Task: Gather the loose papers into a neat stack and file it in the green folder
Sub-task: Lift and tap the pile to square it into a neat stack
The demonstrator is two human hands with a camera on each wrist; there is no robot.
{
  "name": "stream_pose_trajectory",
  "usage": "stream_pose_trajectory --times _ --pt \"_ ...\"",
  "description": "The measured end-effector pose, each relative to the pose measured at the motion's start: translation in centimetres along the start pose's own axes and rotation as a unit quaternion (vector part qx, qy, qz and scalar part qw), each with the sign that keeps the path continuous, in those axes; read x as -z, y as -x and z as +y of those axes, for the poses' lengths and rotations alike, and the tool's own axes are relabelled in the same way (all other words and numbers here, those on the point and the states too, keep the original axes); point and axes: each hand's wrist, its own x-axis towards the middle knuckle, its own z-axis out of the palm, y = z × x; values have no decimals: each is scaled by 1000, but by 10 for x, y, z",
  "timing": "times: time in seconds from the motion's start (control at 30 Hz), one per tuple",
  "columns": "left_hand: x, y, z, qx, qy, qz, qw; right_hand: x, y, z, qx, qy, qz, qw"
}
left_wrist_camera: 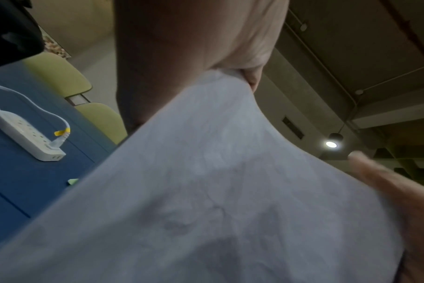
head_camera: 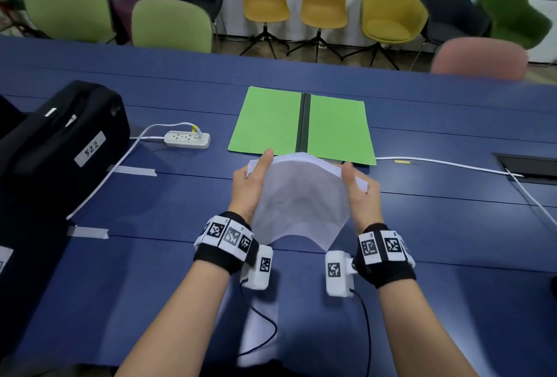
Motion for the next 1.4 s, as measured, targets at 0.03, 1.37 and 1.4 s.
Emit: stream_pose_trajectory --times 0.03,1.37,1.4 --pt "-1 1 2 -2 -9 -3 1000 -1 2 0 15 16 -26 999" --pt "-7 16 13 -139 -36 -39 989 1 7 -26 96 47 14 994" --pt "-5 15 9 -132 -58 -42 989 2 8 -21 83 71 12 994"
